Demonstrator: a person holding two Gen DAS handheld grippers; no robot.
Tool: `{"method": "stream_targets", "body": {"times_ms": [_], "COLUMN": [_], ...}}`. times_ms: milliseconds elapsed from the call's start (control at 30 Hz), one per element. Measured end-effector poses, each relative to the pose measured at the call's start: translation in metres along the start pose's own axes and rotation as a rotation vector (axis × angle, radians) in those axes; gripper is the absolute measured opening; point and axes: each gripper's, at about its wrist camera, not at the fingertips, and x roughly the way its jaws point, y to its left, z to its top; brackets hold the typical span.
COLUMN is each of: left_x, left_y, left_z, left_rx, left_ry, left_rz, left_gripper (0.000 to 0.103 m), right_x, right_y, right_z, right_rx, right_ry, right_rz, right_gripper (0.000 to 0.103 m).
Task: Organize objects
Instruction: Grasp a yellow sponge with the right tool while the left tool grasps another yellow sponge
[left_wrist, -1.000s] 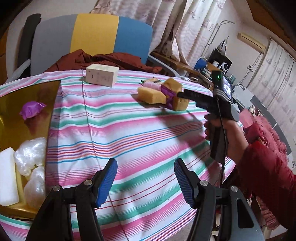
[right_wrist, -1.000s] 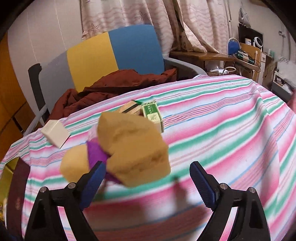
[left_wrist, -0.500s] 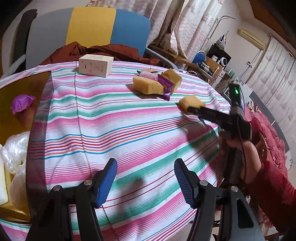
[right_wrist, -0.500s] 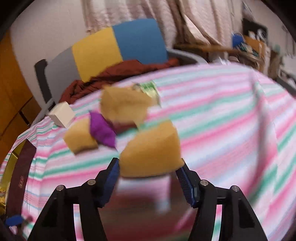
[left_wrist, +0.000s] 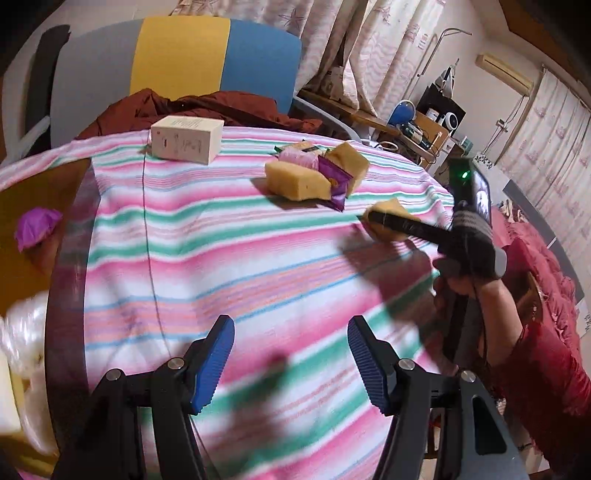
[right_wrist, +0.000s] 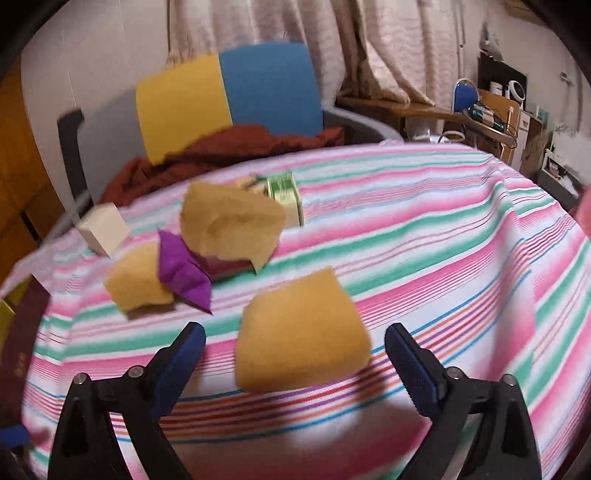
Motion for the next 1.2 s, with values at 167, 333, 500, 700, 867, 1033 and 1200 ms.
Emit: {"method": "stream_targets", "body": {"times_ms": [167, 333, 500, 700, 867, 1033, 1200], "left_x": [0.024, 0.059, 0.102, 0.137, 0.155, 0.159, 0.151], "left_y": [-0.006, -0.018, -0.028, -0.045, -0.053, -0.047, -0.032], "left_z": [0.027, 0.064, 0.098, 0.114, 0.115, 0.114, 0.112], "left_rx": [0.024, 0.034, 0.045, 0.253, 0.431, 0.435, 0.367], "left_ry": [0.024, 0.049, 0.063, 0.036, 0.028, 0.011, -0.015], "left_rz": [0.001, -0.034, -0.007, 0.16, 0.238, 0.192, 0.175], "left_gripper": [0.065, 0.069, 0.079, 0.082, 0.083, 0.076, 0.053], "right_x": [0.011, 0.011, 0.012, 0.012, 0.013, 0.013, 0.013], "right_y": [0.001, -0.002, 0.001, -0.003, -0.004, -0.005, -0.005], "right_z": [-0.008, -0.013, -0.012, -0.014, -0.015, -0.015, -0.015], "right_rx": [-0.009, 0.003, -0.001, 0.021, 0.03, 0.035, 0.037], "right_ry": [0.018, 0.0, -0.013, -0.029, -0.037, -0.043, -0.046], "right_rz": [-0.02, -0.012, -0.019, 0.006, 0.016, 0.021, 0.024], "right_gripper": [0.068, 0.068, 0.069, 0.07, 0.07, 0.07, 0.07]}}
